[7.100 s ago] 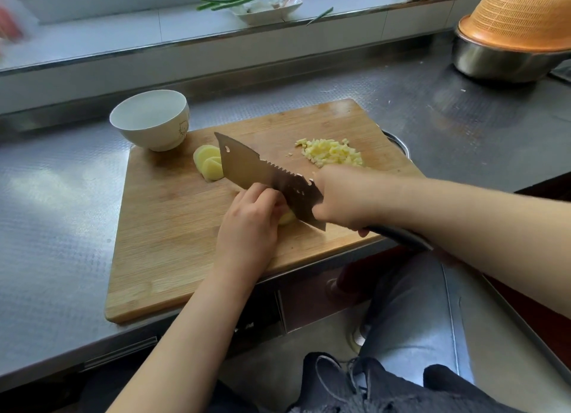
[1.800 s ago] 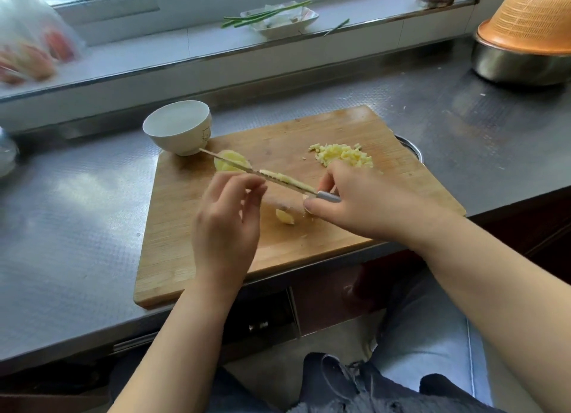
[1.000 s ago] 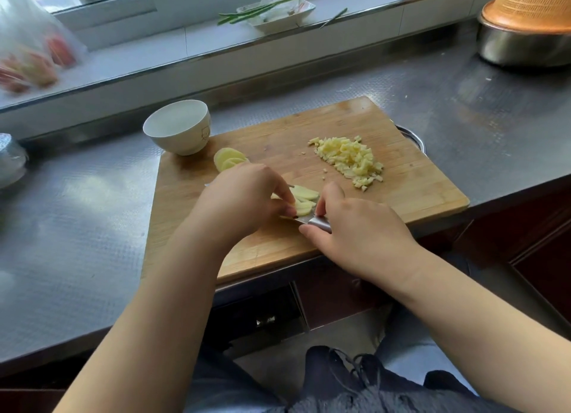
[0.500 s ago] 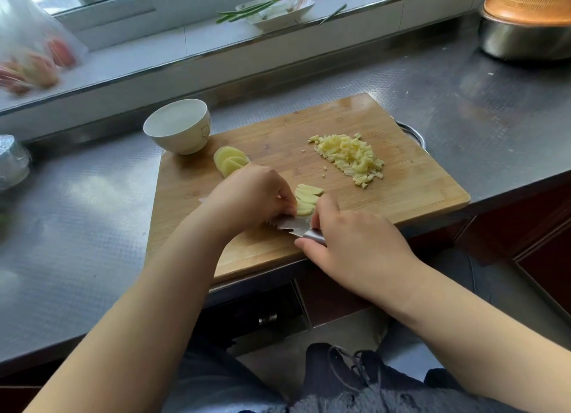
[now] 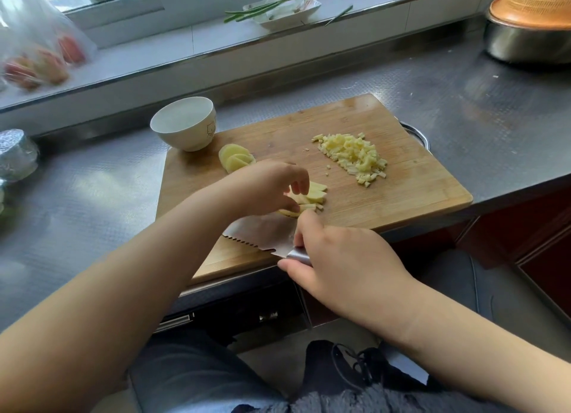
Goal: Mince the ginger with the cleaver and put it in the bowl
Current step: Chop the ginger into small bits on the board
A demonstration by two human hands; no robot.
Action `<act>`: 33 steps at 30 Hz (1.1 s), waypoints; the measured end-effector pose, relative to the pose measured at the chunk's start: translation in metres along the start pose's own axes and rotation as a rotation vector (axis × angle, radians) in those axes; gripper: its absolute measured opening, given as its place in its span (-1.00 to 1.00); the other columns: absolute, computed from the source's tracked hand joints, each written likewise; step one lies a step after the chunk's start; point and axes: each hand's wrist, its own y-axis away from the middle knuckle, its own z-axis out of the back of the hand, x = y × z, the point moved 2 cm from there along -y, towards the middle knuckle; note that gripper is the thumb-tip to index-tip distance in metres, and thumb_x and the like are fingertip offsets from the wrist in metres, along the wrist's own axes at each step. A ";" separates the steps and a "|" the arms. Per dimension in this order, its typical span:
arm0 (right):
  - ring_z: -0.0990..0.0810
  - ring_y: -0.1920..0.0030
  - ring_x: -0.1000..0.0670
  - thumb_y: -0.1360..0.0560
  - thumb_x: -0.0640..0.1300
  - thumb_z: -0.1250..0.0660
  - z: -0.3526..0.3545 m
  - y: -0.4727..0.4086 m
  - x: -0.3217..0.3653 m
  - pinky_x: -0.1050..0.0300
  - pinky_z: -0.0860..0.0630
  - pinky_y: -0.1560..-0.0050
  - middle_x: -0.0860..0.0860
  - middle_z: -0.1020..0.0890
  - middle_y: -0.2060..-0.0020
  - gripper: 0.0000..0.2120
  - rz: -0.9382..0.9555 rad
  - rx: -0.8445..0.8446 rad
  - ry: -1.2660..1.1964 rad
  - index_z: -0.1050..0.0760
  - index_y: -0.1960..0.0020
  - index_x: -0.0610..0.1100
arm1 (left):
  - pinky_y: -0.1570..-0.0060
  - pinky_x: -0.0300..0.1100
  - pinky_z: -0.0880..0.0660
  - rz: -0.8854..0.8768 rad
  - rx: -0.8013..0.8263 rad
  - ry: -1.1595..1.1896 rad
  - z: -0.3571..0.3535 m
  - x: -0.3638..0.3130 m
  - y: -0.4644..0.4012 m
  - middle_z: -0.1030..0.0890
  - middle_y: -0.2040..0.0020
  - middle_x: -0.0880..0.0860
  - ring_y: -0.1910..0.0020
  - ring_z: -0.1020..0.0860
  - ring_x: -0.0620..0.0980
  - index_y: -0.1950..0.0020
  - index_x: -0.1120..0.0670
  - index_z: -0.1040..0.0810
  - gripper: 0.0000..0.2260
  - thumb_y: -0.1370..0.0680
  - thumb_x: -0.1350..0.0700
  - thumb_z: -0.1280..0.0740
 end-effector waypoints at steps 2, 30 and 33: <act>-0.64 0.09 -0.06 -0.59 0.25 -0.13 -0.001 0.001 0.000 0.09 -0.41 0.23 0.02 -0.64 0.07 -0.63 -0.001 0.001 0.013 -0.25 -0.17 -0.03 | -0.05 -0.26 -0.47 0.000 -0.050 -0.012 0.015 -0.001 0.002 -0.56 -0.06 -0.12 -0.01 -0.52 -0.16 -0.12 -0.02 -0.56 -0.82 -0.52 0.10 -0.40; -0.54 0.46 -0.03 -0.55 0.11 -0.34 0.021 -0.028 -0.113 -0.01 -0.55 0.36 -0.11 -0.64 0.31 -0.74 -0.529 -0.228 -0.793 -0.40 0.02 -0.07 | -0.48 -0.04 -0.12 -0.244 -0.188 -0.061 -0.053 0.026 -0.012 -0.19 -0.54 -0.07 -0.52 -0.12 -0.07 -0.57 -0.06 -0.07 -0.24 -0.49 -0.42 -0.14; -0.52 0.47 0.00 -0.56 0.10 -0.33 0.020 -0.028 -0.114 0.04 -0.52 0.39 -0.11 -0.64 0.32 -0.75 -0.543 -0.230 -0.829 -0.40 0.01 -0.08 | -0.39 -0.09 -0.22 -0.270 -0.153 -0.099 -0.052 0.024 -0.025 -0.26 -0.48 -0.05 -0.43 -0.21 -0.05 -0.54 -0.07 -0.14 -0.33 -0.53 -0.37 -0.10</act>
